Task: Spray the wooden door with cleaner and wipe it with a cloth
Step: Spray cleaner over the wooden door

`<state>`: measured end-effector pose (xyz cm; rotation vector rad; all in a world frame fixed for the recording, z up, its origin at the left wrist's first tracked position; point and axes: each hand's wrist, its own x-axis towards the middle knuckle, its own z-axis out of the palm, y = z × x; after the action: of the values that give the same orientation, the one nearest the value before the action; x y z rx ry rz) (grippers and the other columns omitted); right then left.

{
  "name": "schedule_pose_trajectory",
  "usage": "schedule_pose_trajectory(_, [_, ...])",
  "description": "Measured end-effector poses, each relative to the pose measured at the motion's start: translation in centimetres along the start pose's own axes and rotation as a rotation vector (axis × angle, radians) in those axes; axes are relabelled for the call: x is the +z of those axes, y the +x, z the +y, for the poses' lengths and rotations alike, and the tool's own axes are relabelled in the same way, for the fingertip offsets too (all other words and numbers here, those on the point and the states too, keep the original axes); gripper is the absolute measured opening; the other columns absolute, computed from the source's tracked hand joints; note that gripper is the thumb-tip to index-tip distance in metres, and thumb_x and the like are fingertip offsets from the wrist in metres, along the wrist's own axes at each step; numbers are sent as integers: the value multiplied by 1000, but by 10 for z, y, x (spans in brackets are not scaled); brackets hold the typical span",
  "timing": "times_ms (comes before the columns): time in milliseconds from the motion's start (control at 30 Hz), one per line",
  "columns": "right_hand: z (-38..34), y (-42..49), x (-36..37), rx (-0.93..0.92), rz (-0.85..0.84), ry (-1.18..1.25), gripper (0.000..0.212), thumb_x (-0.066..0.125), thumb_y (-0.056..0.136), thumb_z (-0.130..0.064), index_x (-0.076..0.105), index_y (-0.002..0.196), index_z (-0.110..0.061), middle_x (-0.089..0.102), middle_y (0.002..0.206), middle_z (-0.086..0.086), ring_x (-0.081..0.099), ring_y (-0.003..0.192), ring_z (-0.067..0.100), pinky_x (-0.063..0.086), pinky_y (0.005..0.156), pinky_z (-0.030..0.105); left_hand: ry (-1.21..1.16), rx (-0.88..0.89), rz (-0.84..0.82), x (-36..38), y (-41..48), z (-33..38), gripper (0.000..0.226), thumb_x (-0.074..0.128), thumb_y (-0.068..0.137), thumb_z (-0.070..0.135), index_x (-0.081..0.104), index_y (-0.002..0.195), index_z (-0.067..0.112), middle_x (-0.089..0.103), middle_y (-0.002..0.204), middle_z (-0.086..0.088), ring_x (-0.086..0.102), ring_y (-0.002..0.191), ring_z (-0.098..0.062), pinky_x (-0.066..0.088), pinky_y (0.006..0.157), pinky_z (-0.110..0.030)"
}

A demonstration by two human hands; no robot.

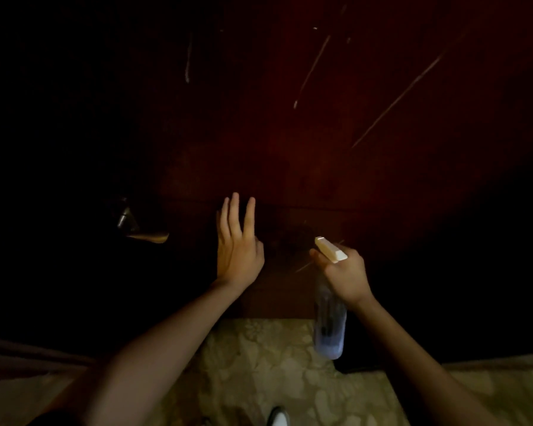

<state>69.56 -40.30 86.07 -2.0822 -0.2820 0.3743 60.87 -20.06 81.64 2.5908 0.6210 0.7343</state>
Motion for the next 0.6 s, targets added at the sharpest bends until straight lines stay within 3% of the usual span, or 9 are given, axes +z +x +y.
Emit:
schedule_pose_trajectory(67, [16,3,-26,15,69,54,15,80,86,-30,76,100,-29,77,90,-9,74,89,6,61,81,36,34,87,-29,14,-1,14,86,59,90,15,17,166,14,0,173,-16,1,161,-35,23,127,-60])
schedule_pose_trajectory(100, [23,4,-38,21,100,82,16,79,88,-24,75,102,-31,75,92,-15,72,90,-1,58,82,27,53,126,-42,19,-2,20,88,60,89,15,17,166,15,1,172,-16,0,161,-35,18,129,-60])
schedule_pose_trajectory(167, [40,5,-66,38,180,116,26,78,89,-21,75,114,-25,68,95,-27,65,89,-16,49,85,14,90,200,-80,33,-2,38,91,63,88,15,15,166,16,0,173,-15,-3,161,-33,10,130,-57])
schedule_pose_trajectory(267, [59,7,-98,58,249,108,29,77,90,-23,75,119,-21,65,94,-30,61,88,-22,44,81,3,149,249,-131,52,0,65,94,63,88,20,11,166,18,-5,173,-13,-8,161,-34,10,129,-60])
schedule_pose_trajectory(333, [68,10,-116,61,282,93,19,77,90,-27,76,109,-31,67,87,-30,63,87,-20,49,83,10,166,219,-147,63,2,81,94,61,89,24,9,166,19,-8,173,-13,-16,159,-36,9,128,-62])
schedule_pose_trajectory(467, [83,15,-138,100,310,43,10,77,86,-40,71,79,-43,73,79,-15,70,82,3,60,88,44,203,136,-156,77,0,89,100,66,89,28,3,166,18,-17,172,-11,-33,154,-34,5,127,-63])
schedule_pose_trajectory(600, [72,17,-131,19,181,9,10,76,84,-45,74,89,-36,76,84,-8,73,82,9,61,82,47,182,124,-150,69,-1,85,97,66,89,23,7,166,21,-9,173,-9,-21,158,-31,9,128,-61])
